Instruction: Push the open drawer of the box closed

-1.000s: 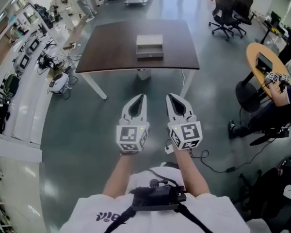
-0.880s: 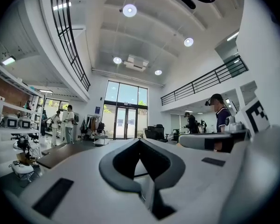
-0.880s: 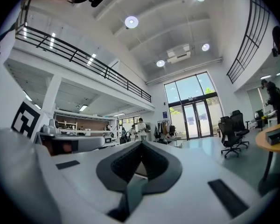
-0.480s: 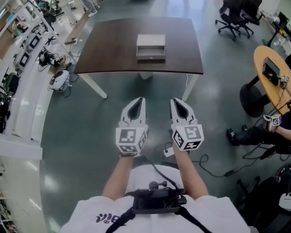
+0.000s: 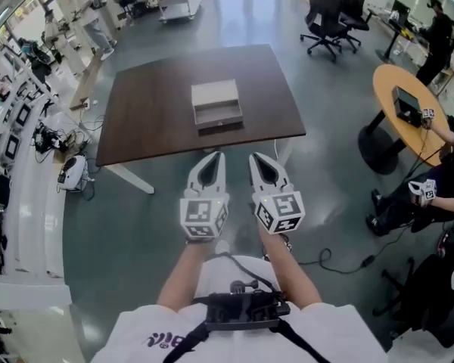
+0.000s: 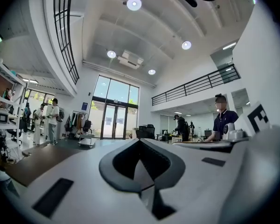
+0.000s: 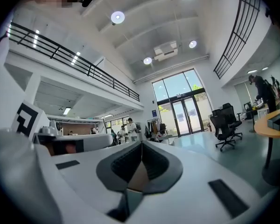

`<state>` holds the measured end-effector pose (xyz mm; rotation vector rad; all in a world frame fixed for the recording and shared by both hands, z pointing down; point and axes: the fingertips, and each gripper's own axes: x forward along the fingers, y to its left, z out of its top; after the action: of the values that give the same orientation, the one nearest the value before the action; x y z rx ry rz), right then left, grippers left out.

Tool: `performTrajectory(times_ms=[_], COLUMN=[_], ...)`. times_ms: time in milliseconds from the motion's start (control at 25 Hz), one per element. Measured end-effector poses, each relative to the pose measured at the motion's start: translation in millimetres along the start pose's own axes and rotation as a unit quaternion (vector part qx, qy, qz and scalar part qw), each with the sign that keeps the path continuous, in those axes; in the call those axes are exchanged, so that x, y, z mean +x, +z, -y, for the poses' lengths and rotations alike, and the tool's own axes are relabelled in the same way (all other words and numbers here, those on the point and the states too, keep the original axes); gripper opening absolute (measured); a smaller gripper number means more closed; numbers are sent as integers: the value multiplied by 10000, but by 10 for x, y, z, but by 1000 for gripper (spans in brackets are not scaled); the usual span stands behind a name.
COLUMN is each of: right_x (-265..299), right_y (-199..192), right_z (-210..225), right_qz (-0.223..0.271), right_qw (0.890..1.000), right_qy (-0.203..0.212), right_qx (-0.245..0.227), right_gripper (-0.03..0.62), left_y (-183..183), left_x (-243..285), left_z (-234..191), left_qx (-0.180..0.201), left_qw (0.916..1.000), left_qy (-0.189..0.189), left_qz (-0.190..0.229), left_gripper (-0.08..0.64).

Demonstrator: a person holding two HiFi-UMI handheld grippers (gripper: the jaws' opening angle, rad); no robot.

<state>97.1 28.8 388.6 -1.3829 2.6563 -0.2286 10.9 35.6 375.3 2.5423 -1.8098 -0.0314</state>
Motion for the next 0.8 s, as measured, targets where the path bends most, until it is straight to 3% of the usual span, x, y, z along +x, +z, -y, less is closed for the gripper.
performTrajectory(times_ms=[280,800], right_x=[679,1107], right_y=[2,-47], right_z=[-118,30], right_qz=[159,127], right_qw=[9990,9991], right_qy=[-353,-374], right_qx=[-201,-183], right_gripper=[3,3], left_y=[-33,-64], left_x=[371,712], left_z=[-679,-1060], left_qx=[-102,-242], left_qw=[9996,9994], left_qy=[-257,-142], left_qz=[110,226], left_gripper=[9,9])
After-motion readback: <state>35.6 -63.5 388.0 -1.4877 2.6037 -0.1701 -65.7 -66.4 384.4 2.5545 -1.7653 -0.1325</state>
